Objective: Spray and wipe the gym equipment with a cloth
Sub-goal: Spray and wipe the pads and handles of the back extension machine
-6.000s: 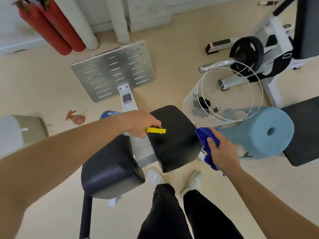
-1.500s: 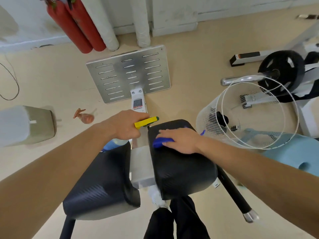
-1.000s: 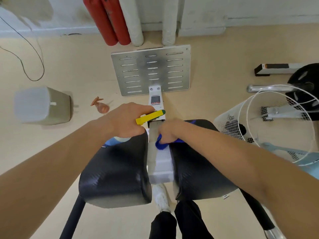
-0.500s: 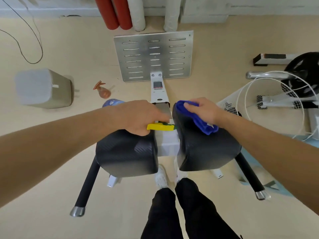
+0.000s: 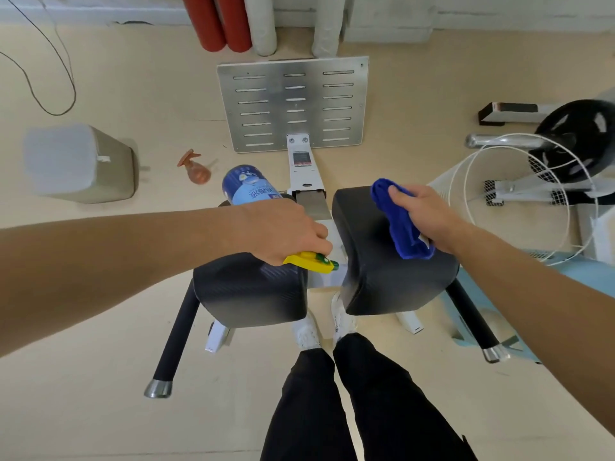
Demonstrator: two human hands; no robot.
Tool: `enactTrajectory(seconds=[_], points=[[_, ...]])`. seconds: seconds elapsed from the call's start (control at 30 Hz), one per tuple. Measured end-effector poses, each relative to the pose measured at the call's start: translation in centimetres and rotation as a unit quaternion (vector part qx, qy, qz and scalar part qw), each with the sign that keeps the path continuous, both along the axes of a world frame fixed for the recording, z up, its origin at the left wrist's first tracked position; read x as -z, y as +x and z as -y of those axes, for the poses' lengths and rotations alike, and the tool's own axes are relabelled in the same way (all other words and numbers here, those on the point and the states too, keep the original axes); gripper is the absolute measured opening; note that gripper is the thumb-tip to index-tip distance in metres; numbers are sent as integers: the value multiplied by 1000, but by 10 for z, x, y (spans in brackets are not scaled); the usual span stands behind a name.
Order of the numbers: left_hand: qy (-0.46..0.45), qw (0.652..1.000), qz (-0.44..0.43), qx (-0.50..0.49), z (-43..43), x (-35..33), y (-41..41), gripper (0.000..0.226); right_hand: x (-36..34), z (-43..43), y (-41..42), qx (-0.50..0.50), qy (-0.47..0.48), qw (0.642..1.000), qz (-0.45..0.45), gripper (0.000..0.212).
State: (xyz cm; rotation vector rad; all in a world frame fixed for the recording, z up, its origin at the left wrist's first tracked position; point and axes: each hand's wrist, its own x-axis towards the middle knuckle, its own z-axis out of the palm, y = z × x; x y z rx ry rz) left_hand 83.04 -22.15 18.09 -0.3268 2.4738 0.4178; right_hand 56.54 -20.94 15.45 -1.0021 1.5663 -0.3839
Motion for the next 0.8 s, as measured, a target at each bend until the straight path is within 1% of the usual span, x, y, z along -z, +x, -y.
enactTrajectory(seconds=[0.13,0.27,0.43,0.63,0.7,0.73,0.77,0.8], points=[[-17,1000,13,-15,2,8,-5,49,3,-2,0,11,-5,1000,-1,36],[-34,999,12,-36,9,18,-1,45,8,0,0,27,-7,1000,0,37],[-58,995,4,-80,24,42,7,39,15,7,2,25,-11,1000,-6,44],[-56,989,19,-137,39,60,9,40,20,13,1,30,-14,999,-6,42],[-56,985,19,-160,42,63,10,42,19,14,2,-4,-23,999,-27,35],[-55,983,20,-172,44,65,11,45,17,13,4,-49,-41,997,-47,29],[-54,981,21,-186,45,67,13,49,15,10,7,-118,-67,988,-68,24],[-54,978,21,-199,47,68,15,53,14,5,11,-210,-92,970,-80,21]])
